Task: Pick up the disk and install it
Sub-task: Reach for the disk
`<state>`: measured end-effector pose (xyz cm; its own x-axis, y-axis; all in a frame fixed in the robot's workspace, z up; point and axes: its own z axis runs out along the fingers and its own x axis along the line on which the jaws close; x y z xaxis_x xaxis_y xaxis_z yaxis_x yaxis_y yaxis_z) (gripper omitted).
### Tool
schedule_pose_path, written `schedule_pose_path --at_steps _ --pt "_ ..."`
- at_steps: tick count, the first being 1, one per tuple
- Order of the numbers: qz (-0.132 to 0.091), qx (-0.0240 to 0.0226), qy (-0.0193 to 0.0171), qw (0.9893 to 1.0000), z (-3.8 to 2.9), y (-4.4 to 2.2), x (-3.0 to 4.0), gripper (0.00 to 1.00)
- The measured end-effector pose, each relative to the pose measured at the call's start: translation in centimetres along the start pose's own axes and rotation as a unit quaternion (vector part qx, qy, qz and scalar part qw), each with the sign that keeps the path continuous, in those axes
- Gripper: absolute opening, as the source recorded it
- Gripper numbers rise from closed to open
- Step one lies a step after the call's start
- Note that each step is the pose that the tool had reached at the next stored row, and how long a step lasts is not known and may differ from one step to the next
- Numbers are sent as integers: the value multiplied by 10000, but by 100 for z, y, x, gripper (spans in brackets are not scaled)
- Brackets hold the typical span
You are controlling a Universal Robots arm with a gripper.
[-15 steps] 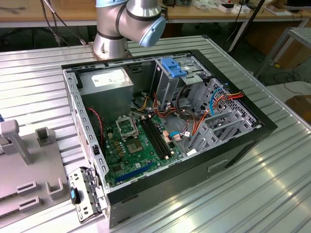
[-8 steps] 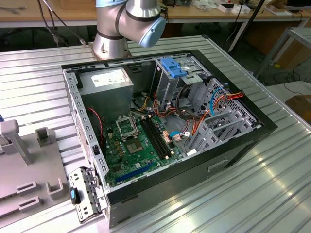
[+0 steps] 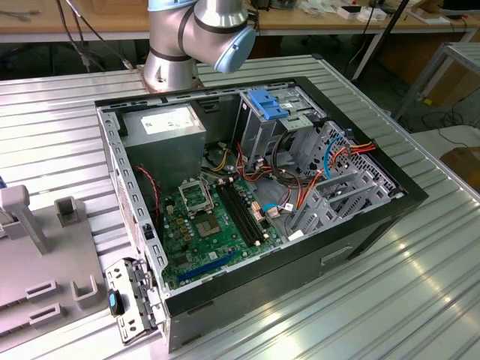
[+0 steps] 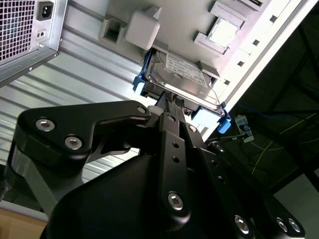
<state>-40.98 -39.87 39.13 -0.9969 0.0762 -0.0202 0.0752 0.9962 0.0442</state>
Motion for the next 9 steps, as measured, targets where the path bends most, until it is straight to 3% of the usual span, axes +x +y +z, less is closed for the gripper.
schedule_pose_path --at_steps 7,9 --pt "1 0 0 10000 0 7 2 11" --pt "2 3 34 10000 0 21 6 11"
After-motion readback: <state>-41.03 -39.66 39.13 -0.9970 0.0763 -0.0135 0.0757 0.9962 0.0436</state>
